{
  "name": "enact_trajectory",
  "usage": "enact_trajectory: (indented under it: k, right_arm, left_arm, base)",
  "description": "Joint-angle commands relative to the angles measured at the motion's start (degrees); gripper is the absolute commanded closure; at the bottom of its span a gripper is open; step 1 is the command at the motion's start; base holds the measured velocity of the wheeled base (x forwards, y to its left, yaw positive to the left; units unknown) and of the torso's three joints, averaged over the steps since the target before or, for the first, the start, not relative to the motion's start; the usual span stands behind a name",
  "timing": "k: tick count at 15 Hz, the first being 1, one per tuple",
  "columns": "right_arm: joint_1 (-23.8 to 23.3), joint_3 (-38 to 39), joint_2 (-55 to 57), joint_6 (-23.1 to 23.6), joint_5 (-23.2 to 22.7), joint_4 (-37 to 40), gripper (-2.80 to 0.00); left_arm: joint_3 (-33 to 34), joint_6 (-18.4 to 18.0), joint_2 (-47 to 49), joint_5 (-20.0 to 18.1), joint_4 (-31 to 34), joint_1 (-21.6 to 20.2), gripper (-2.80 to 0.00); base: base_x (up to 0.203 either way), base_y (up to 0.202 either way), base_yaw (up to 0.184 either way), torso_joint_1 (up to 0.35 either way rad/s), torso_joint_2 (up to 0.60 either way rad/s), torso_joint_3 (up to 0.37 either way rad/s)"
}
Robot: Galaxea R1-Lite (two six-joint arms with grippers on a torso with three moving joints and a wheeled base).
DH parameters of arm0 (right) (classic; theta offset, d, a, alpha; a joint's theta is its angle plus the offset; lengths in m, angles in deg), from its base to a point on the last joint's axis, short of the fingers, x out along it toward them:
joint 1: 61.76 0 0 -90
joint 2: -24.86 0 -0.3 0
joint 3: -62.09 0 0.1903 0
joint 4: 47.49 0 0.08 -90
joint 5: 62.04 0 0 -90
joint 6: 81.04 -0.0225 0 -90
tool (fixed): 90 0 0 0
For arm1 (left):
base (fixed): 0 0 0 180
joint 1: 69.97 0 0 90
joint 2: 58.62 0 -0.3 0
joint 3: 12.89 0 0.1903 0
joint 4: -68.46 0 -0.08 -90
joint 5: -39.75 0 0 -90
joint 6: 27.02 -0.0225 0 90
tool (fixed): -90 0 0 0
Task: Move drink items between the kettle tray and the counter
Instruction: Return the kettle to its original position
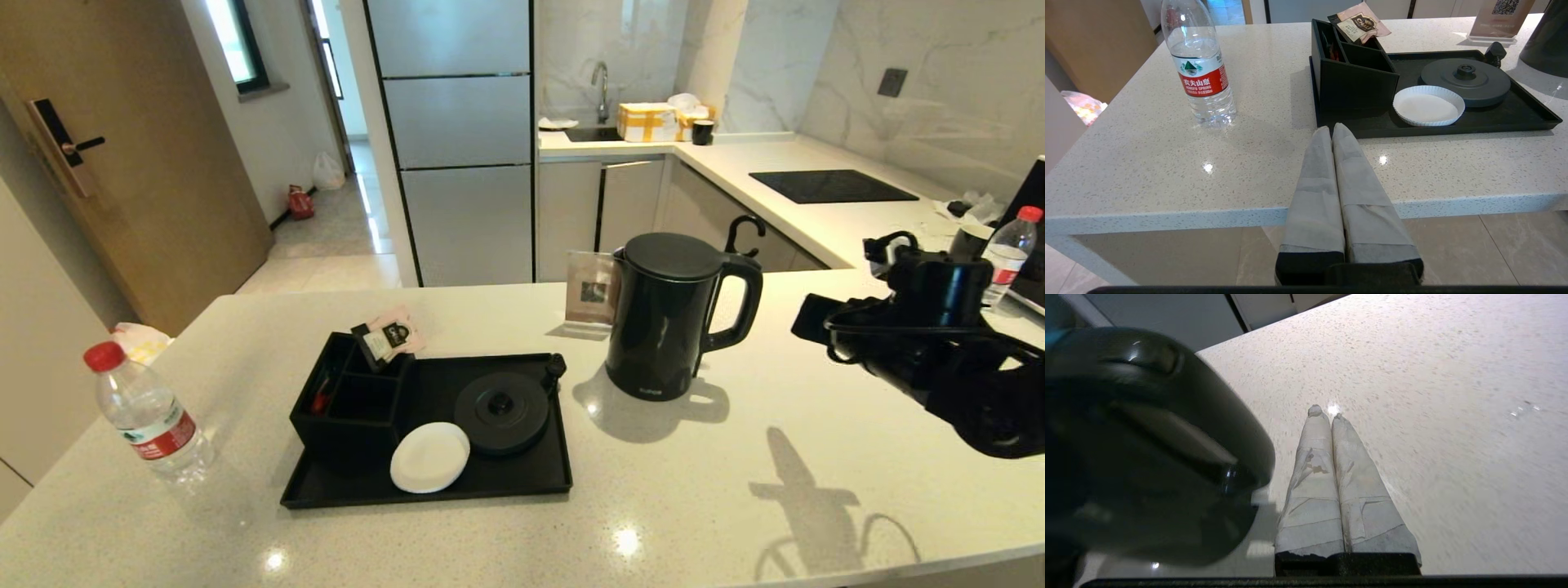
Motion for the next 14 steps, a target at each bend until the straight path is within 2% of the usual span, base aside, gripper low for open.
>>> enact_trajectory:
  k: [1, 4, 5, 6, 14]
  right_arm:
    - [1.62, -5.50, 8.21, -0.09, 0.24, -0.70, 0.00]
    - [2.81, -7.71, 10.44, 0.13, 0.45, 0.47, 0.00]
    - [2.88, -8.70, 11.04, 0.16, 0.57, 0.53, -1.24]
    - [2.88, -8.84, 11.11, 0.16, 0.57, 0.59, -2.80]
    - [2.80, -9.87, 11.71, 0.16, 0.32, 0.31, -2.80]
  left_arm:
    - [0.01, 0.00, -0.11, 0.00, -0.06, -0.02, 0.00]
    - [0.01, 0.00, -0.11, 0.00, -0.06, -0.02, 0.00]
    - [0.01, 0.00, -0.11, 0.00, -0.06, -0.02, 0.00]
    - [0.01, 0.00, -0.11, 0.00, -0.06, -0.02, 0.00]
    - [0.01, 0.00, -0.11, 0.00, -0.06, -0.02, 0.00]
  base:
    - [0.000, 0.000, 0.000, 0.000, 0.00, 0.000]
    - [0.000, 0.000, 0.000, 0.000, 0.00, 0.000]
    - [0.000, 0.000, 0.000, 0.000, 0.00, 0.000]
    - [0.000, 0.000, 0.000, 0.000, 0.00, 0.000]
    - [0.000, 0.000, 0.000, 0.000, 0.00, 0.000]
